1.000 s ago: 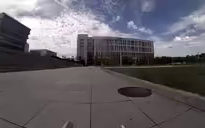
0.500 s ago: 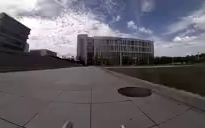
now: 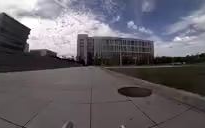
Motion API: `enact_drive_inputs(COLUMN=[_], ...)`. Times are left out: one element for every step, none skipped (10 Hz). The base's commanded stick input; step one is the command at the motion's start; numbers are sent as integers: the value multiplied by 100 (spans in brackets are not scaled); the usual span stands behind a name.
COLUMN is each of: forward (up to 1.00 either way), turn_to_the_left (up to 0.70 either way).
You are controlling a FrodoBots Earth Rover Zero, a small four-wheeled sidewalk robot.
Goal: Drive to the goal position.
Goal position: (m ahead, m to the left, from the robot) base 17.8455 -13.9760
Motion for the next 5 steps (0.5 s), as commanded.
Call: enact_drive_inputs(forward=[5, 5, 5, 5, 5], turn_to_the_left=[0, 0, 0, 0, 0])
